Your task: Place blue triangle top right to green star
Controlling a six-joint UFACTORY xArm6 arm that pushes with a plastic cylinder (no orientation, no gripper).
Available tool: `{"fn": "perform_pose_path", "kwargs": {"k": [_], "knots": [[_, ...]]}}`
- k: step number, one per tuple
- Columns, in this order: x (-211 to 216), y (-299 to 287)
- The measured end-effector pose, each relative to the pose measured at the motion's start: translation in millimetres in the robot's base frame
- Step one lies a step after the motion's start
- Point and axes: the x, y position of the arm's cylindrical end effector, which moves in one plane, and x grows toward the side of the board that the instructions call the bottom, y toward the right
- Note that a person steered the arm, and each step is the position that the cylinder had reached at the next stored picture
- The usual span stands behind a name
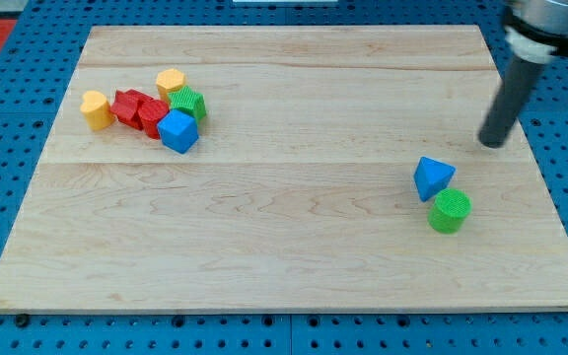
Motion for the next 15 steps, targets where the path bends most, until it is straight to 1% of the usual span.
{"fn": "perform_pose_path", "kwargs": {"k": [1,2,3,4,5,7,8,9,10,11,12,13,14,15], "knots": [[63.5,0.0],[76.2,-50.0],[64.8,-102.8],[45.5,-126.1],[23.1,-115.5],[-1.6,-73.9],[-10.1,-70.0],[-7.4,-136.3],[-16.4,-166.0],[-34.6,-127.9],[-44.4,-102.7],[-42.5,-132.6],[-41.3,-193.4],[-59.1,-177.7]]}}
